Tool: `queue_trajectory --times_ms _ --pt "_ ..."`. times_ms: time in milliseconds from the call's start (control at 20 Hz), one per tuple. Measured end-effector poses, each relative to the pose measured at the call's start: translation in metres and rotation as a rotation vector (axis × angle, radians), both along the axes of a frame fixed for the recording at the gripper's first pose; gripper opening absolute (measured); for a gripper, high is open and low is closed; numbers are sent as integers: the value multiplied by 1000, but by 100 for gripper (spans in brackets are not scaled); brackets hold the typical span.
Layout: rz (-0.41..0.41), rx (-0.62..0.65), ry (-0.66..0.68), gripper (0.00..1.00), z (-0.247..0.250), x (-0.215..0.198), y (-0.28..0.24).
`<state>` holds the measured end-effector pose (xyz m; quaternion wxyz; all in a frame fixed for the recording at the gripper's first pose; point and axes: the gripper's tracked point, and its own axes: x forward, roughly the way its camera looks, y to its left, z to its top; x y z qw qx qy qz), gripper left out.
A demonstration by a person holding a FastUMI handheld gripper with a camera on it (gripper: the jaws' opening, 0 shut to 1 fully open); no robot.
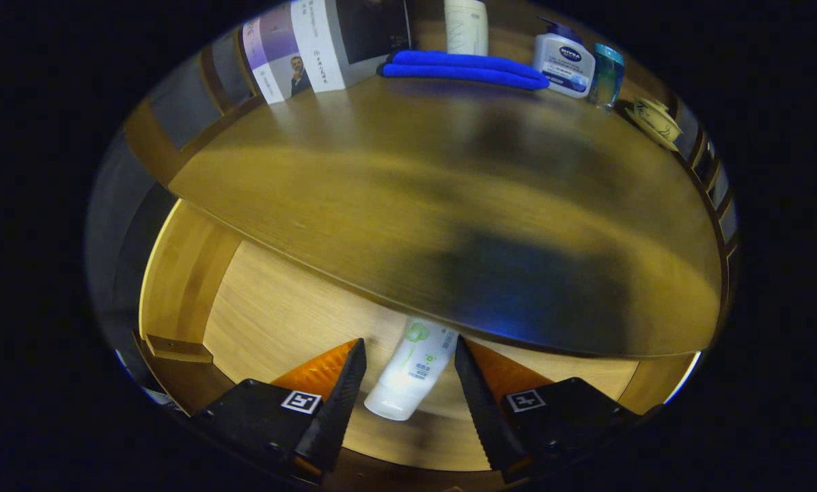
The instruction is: Pull open the drawer, take out the items inside it, and place them on the countertop above the cabinet.
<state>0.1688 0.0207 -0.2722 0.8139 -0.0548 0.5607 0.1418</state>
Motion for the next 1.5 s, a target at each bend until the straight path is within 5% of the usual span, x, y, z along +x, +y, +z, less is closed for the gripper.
queue_trajectory --times_ms 450,1000,1500 --pt "134 -41 -35 41 11 -15 5" --pt "203 113 -110 41 69 -55 19" --pt "99 314 -207 41 131 -85 2"
